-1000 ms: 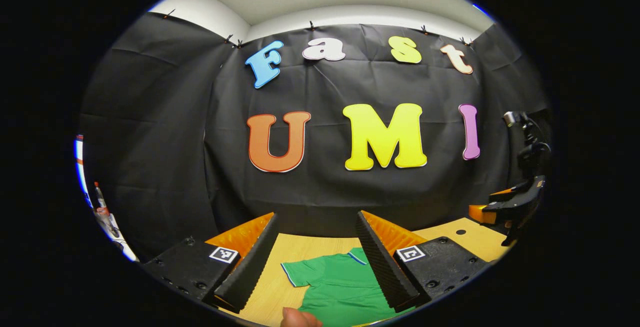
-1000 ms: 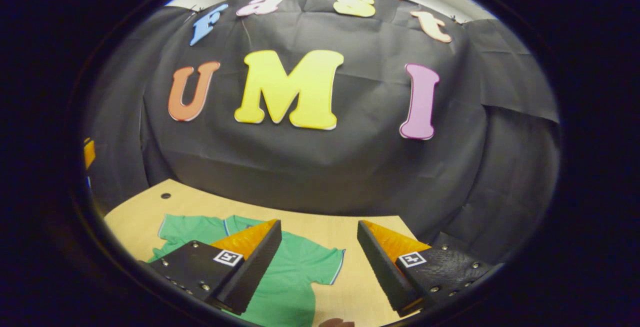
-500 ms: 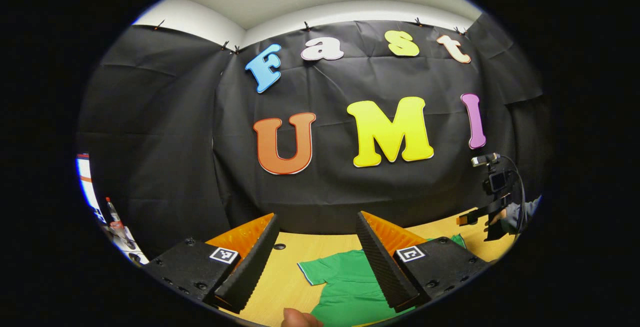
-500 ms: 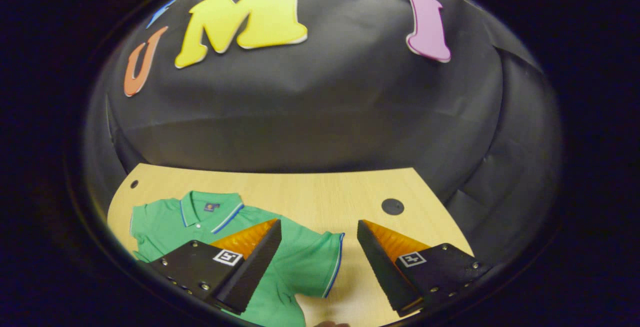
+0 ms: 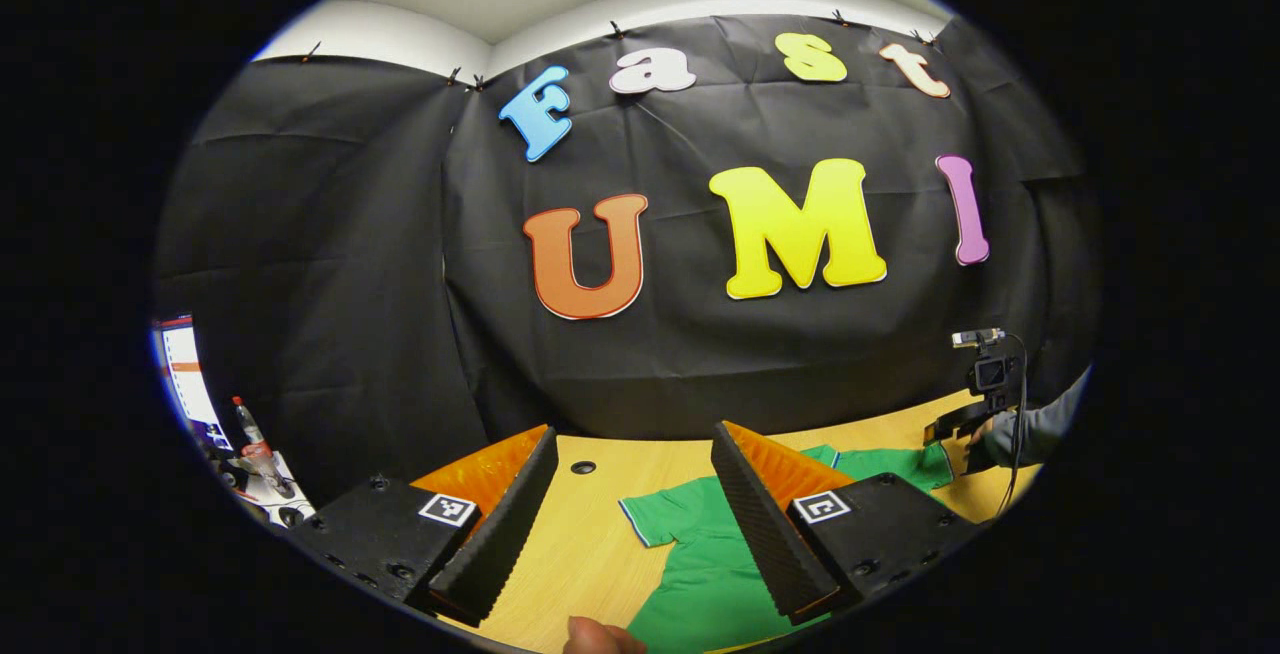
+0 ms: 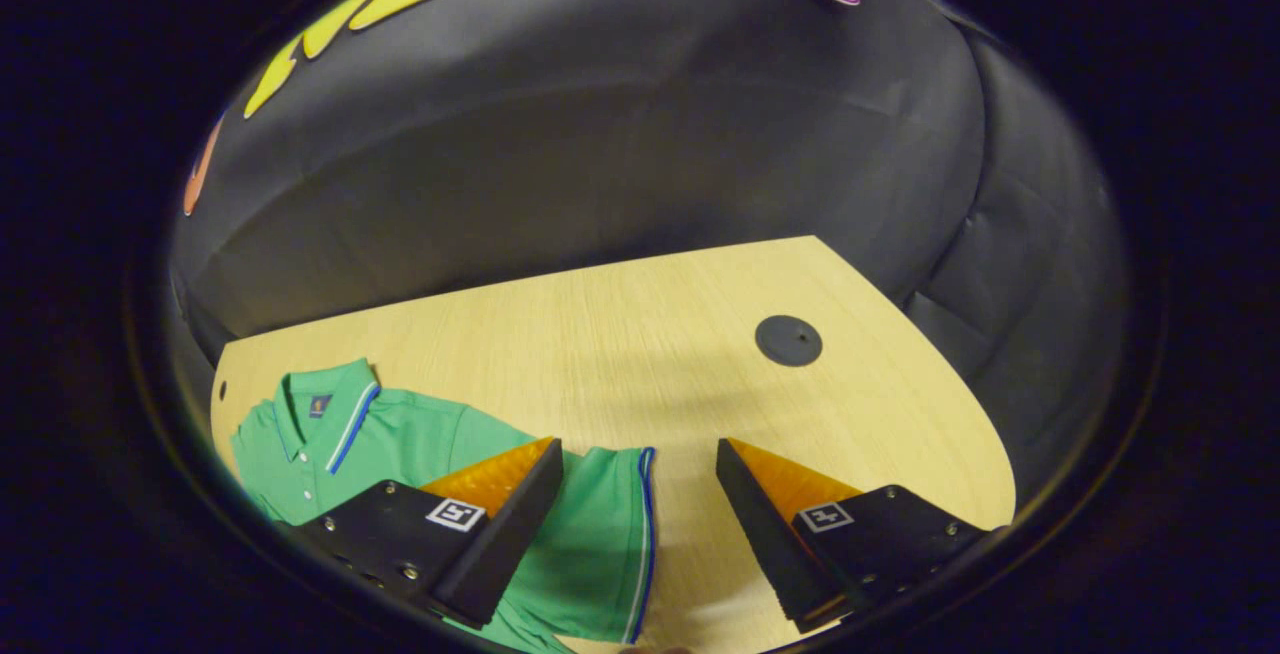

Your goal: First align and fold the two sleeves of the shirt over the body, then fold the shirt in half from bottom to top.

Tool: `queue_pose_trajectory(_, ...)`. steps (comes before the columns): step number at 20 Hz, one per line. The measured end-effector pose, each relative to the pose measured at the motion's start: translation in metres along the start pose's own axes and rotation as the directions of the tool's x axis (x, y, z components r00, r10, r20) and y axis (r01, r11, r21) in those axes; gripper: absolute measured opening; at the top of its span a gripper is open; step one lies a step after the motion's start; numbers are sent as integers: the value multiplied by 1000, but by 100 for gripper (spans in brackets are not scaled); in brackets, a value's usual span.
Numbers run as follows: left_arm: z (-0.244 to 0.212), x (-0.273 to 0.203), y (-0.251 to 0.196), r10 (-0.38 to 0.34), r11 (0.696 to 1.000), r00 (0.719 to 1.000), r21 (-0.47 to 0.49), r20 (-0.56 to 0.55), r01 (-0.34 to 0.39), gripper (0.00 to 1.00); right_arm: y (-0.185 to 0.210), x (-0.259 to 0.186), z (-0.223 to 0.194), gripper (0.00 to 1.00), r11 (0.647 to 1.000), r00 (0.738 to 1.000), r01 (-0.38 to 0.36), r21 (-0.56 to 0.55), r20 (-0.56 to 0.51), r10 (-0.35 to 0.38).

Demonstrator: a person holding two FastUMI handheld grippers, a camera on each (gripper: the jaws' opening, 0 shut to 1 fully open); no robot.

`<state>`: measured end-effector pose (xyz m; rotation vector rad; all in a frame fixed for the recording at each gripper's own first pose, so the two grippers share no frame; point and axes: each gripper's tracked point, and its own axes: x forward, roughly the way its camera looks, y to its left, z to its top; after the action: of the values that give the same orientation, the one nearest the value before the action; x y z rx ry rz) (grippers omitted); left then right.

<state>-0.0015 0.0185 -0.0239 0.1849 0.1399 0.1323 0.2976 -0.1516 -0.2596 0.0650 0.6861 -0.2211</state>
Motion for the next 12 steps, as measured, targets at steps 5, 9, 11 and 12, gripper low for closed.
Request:
queue_pose_trajectory(5,-5,2,-7,-9,1000,1000,4,-18,9,100,11,5,-23,80,999,998,-37,-36,-57,35)
queue_pose_trajectory(9,-8,4,-14,-18,1000,999,3,-31,18,100,20,5,-18,19,999,997,-47,18,-62,48)
queue_pose_trajectory(11,-5,3,-15,-20,1000,1000,11,-22,20,100,21,5,-18,4,999,998,-40,0,-58,40)
queue_pose_trajectory(12,-5,3,-15,-21,1000,1000,14,-20,21,100,23,5,-16,3,999,998,-43,-11,-52,42)
